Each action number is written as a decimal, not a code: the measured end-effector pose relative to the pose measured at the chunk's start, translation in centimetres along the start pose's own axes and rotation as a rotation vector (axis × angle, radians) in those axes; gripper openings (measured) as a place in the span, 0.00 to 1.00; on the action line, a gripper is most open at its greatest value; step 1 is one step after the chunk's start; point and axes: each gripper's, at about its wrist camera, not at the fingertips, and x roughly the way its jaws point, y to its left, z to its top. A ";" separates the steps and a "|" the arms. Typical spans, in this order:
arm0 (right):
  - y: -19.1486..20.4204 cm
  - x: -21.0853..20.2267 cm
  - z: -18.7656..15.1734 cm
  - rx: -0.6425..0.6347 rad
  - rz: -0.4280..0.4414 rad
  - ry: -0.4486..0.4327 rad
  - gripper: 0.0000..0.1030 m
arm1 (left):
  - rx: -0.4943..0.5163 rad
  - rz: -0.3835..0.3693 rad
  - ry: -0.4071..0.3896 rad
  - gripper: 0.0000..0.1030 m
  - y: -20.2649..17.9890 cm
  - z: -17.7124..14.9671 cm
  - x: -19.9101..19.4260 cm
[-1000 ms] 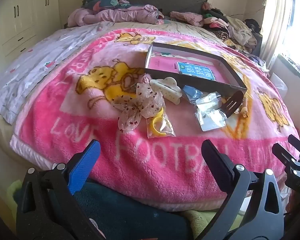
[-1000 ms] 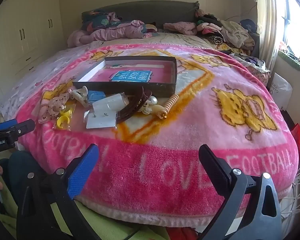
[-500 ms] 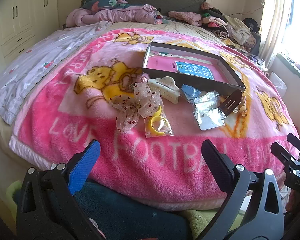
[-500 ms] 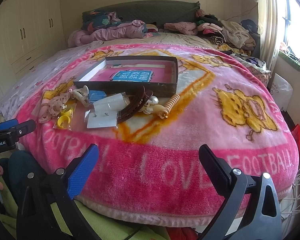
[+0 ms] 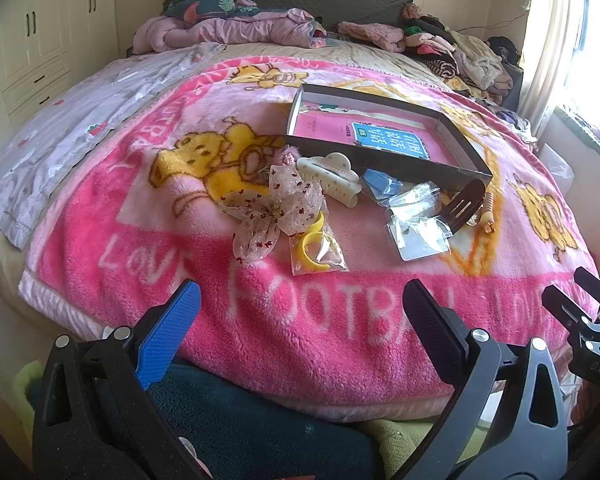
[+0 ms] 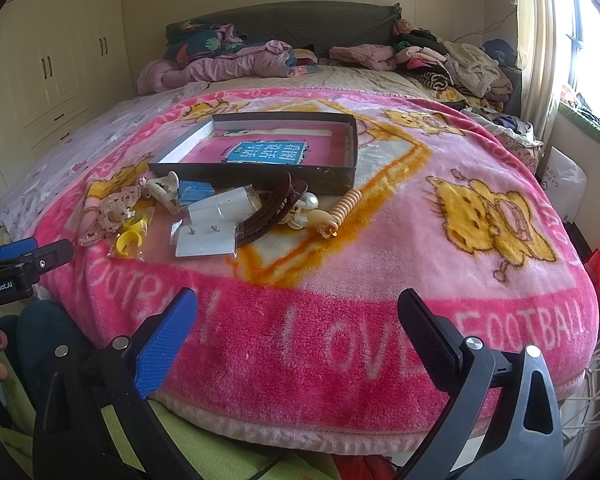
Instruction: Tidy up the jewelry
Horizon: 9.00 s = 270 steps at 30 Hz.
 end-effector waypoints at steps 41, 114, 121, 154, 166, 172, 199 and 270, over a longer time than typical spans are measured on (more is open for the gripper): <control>0.4 4.7 3.9 -0.019 0.108 0.029 0.94 | -0.084 0.027 0.047 0.90 3.9 1.5 2.7; -8.3 10.4 13.7 0.160 0.162 -0.079 0.25 | 0.155 -0.156 0.047 0.05 -3.6 14.5 13.4; -8.5 12.7 15.2 0.164 0.155 -0.077 0.25 | 0.182 -0.130 0.073 0.05 -4.4 15.5 16.1; -5.7 21.1 16.4 0.177 0.220 0.055 0.26 | 0.132 -0.146 0.124 0.62 -2.0 15.4 18.1; -7.1 18.7 14.9 0.176 0.150 0.038 0.40 | 0.092 -0.138 0.083 0.74 -0.5 15.1 15.1; -7.9 15.8 14.3 0.173 0.120 0.001 0.60 | 0.060 -0.125 0.059 0.75 1.0 15.1 13.5; -4.2 8.7 11.7 0.070 0.159 -0.042 0.76 | -0.007 -0.069 -0.002 0.78 5.1 11.3 8.0; 6.2 14.3 4.1 -0.095 0.327 0.229 0.74 | 0.206 -0.078 0.109 0.52 3.4 8.8 15.7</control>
